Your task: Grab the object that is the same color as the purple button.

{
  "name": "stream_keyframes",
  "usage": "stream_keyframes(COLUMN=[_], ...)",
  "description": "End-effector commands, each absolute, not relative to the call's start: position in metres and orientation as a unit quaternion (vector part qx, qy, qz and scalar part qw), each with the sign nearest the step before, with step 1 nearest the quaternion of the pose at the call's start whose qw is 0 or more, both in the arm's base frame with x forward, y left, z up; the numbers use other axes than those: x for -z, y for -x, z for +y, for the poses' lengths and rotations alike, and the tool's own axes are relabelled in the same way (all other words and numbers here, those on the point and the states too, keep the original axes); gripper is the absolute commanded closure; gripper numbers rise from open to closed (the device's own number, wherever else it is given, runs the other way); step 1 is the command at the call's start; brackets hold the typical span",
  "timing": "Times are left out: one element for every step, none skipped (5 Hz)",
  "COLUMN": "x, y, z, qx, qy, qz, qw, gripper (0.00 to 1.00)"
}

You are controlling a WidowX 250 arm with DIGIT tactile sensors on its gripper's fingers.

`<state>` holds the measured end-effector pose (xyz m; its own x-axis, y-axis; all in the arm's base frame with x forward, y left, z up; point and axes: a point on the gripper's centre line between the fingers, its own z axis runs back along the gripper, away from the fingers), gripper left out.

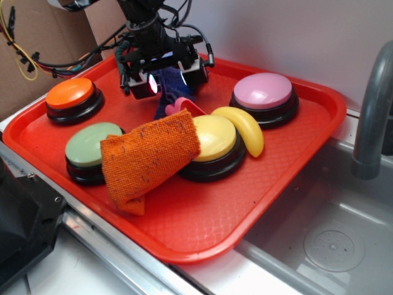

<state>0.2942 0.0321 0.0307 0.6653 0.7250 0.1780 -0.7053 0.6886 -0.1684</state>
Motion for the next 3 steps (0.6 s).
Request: stream_keyframes(x=[-0.0378, -0.0395, -0.0467], y=[-0.3121, -0.3118, -0.3108], z=[0.0358, 0.0319, 0.03], qx=[-0.384, -0.383, -0.375], qy=[0.044, 0.045, 0.045], qz=[-0.162, -0.161, -0.161], qw=[0.908, 0.908, 0.912], gripper=[1.0, 1.0, 1.0])
